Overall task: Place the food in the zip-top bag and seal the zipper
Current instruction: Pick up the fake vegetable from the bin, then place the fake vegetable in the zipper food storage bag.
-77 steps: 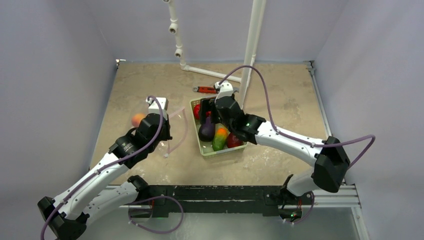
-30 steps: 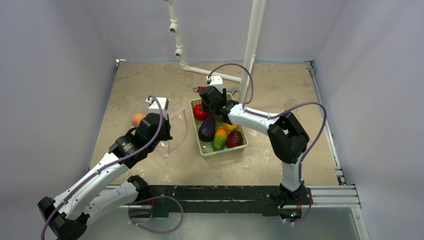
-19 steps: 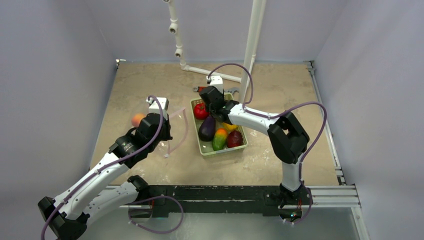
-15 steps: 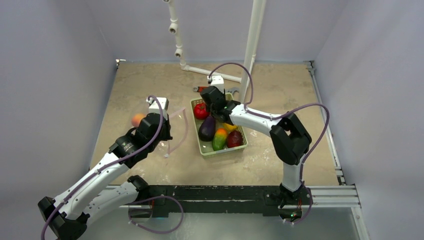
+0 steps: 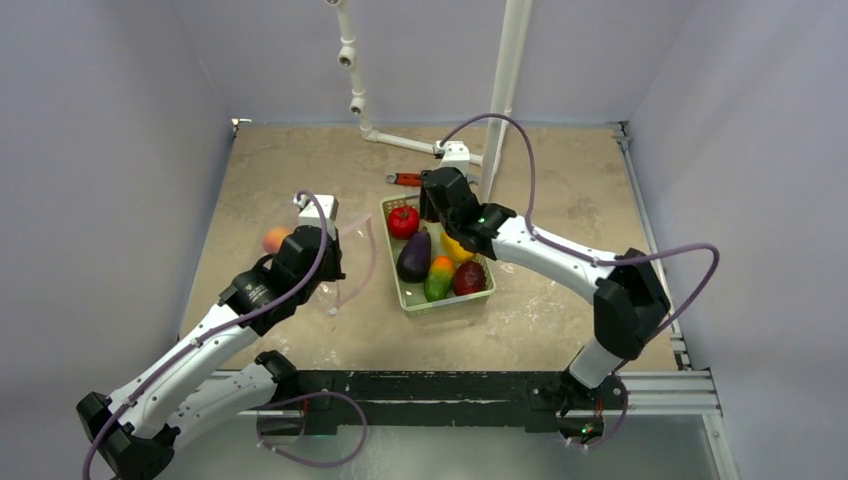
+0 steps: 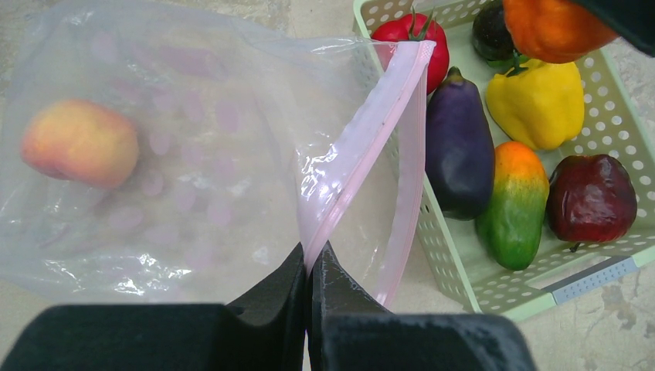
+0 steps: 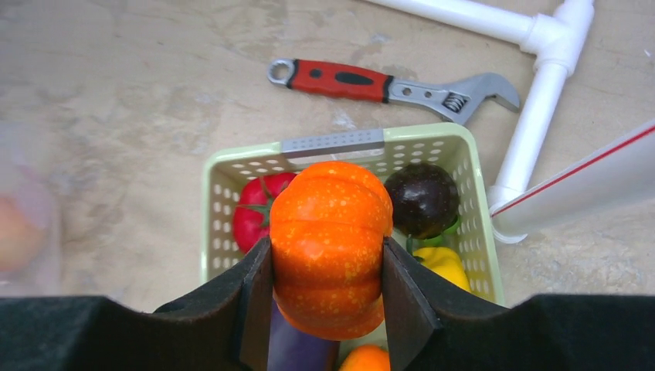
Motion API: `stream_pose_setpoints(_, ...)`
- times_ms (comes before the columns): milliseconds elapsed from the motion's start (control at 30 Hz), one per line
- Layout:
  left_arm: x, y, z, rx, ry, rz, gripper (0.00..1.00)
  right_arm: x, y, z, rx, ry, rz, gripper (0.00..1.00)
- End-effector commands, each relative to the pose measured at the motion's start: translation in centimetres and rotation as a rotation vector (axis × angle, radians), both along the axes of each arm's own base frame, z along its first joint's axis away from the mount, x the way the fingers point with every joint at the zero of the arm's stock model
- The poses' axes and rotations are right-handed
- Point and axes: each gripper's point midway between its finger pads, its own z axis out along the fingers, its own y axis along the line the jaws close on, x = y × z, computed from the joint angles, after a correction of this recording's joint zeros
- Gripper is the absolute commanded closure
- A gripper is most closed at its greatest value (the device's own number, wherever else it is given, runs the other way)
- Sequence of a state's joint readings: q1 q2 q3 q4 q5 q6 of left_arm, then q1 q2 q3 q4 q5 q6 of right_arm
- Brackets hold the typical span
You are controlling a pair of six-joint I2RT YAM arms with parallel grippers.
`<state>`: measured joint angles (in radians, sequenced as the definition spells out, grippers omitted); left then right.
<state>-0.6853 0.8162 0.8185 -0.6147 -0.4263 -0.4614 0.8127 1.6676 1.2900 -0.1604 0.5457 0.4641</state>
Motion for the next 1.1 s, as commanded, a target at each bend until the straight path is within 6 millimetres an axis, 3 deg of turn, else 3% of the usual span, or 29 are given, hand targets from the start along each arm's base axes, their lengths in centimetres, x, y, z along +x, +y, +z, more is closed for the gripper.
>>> stream_pose_setpoints(0,0.4,-0.2,0.5,-0.023,-0.025,0.005,1.00,-2.0,1.7,4.6,0.141,-0.061,0.107,0.90)
stream_pose_setpoints(200,0.4,-0.2,0.5,-0.023,-0.025,0.003,1.00,-5.4,3.1,7.8,0.232,-0.095,0.257,0.89)
stream_pose_setpoints(500,0.4,-0.1,0.6,-0.023,-0.027,0.007,1.00,-10.3,5.5,10.2,0.310,-0.113,0.430,0.89)
stream_pose_setpoints(700,0.4,-0.1,0.5,-0.022,-0.026,0.007,1.00,-12.8,7.1,10.4,0.364,-0.086,0.550,0.89)
stream_pose_setpoints(1067,0.5,-0.2,0.4,-0.019,-0.022,0.006,1.00,-14.3,10.3,9.8,0.443,-0.045,0.646,0.88)
